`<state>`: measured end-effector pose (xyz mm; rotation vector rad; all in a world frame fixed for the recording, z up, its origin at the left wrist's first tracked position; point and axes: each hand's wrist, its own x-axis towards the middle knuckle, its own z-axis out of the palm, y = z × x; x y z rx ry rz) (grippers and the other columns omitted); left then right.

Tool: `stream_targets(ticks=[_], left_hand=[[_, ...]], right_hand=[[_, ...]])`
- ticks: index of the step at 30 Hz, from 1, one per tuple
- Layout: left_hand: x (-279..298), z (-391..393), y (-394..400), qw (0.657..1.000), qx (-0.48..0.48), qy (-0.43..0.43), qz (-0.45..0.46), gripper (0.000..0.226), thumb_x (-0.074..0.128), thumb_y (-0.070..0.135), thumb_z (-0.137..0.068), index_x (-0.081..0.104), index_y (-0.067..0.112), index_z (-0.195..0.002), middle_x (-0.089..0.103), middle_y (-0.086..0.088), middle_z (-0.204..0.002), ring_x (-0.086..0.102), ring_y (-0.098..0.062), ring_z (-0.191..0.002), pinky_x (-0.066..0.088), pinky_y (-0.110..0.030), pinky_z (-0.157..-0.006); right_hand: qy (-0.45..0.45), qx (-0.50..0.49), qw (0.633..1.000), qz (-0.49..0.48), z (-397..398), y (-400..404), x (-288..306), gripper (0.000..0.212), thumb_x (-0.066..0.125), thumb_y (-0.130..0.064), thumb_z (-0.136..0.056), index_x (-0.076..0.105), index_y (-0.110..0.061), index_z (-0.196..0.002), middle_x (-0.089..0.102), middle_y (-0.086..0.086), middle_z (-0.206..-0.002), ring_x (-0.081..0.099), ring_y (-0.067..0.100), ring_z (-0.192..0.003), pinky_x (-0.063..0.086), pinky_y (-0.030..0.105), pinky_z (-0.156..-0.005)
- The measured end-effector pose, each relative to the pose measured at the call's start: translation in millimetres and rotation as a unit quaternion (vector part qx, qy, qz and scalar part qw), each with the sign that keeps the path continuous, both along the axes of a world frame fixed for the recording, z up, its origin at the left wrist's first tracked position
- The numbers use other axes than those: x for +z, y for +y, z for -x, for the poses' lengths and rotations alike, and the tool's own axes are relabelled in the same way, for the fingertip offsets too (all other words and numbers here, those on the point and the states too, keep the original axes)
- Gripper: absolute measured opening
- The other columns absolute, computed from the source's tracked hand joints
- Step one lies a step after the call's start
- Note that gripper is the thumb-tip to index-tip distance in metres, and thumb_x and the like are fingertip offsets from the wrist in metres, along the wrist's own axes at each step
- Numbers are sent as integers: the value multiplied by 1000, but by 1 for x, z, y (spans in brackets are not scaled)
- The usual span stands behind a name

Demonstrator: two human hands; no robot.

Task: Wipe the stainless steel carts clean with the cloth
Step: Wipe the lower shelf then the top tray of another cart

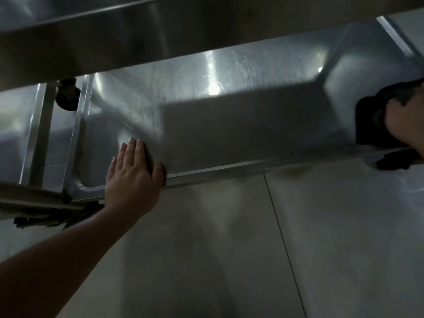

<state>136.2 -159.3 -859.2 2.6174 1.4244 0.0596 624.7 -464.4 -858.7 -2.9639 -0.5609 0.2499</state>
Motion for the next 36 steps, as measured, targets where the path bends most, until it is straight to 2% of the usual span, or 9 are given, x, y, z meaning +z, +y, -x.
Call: stream_targets(ticks=[3, 6, 10, 13, 15, 19, 24, 30, 36], left_hand=[[1, -2, 1, 1000, 0, 6, 3, 86, 19, 64, -100, 13, 16, -171, 7, -3, -179, -1, -16, -165, 4, -40, -133], [0, -2, 0, 1000, 0, 9, -3, 87, 17, 65, -100, 14, 16, -171, 8, -4, -179, 1, -17, -165, 6, -42, -133], [0, -1, 0, 1000, -4, 8, -2, 89, 17, 67, -98, 15, 15, -171, 9, -6, -179, 3, -19, -165, 9, -45, -133], [0, 0, 1, 1000, -6, 12, -8, 89, 18, 67, -99, 16, 15, -171, 10, -6, -179, 3, -19, -165, 9, -45, -133], [1, 1, 1, 1000, -3, 10, -13, 88, 20, 66, -99, 18, 15, -170, 12, -6, -179, 5, -19, -165, 10, -44, -133], [0, 2, 2, 1000, -8, 13, -6, 86, 20, 66, -100, 14, 17, -170, 10, -5, -179, 3, -18, -165, 9, -43, -133], [-3, 3, 4, 1000, -14, 15, -1, 86, 19, 68, -101, 12, 19, -171, 8, -5, -179, 1, -18, -164, 8, -44, -132], [-7, 7, 6, 1000, -14, 20, -4, 86, 19, 69, -100, 10, 21, -170, 7, -1, -179, -1, -13, -164, 7, -43, -132], [-7, 6, 5, 1000, 2, 8, -7, 84, 26, 64, -98, 17, 19, -169, 12, -4, -179, 5, -17, -165, 9, -43, -133]], right_hand=[[15, -62, 997, -40, 20, 47, 20, 74, 37, -51, -107, 18, -9, -165, 17, 9, -174, 7, 34, -160, 1, 51, -130], [-25, 141, 988, -59, 80, 98, 27, 78, 42, -61, -100, 29, -17, -163, 27, 7, -171, 12, 34, -160, 8, 52, -128], [-30, 461, 887, -20, 117, 153, 21, 76, 28, -69, -96, 29, -34, -163, 23, -13, -172, 10, 25, -161, 6, 49, -130], [-28, 543, 839, 15, 101, 177, 21, 79, 15, -73, -94, 24, -38, -164, 16, -20, -172, 4, 17, -162, -3, 43, -128], [-36, 510, 859, 11, 71, 182, 23, 83, 16, -75, -92, 24, -36, -165, 18, -16, -172, 8, 18, -161, 1, 44, -128], [-40, 286, 956, -42, -13, 149, 19, 93, 24, -79, -87, 34, -23, -161, 33, 15, -168, 28, 37, -155, 19, 53, -125], [-43, 111, 993, -17, -111, 45, 0, 115, 3, -91, -84, 34, -7, -157, 37, 24, -162, 32, 46, -150, 22, 62, -124], [-33, -27, 998, -35, -43, -8, -1, 94, 20, -73, -94, 21, -8, -162, 24, 10, -171, 13, 42, -158, 9, 63, -126], [-47, 25, 998, -20, 57, -28, 6, 96, 24, -74, -93, 25, -8, -162, 28, 11, -170, 23, 44, -154, 20, 63, -123]])
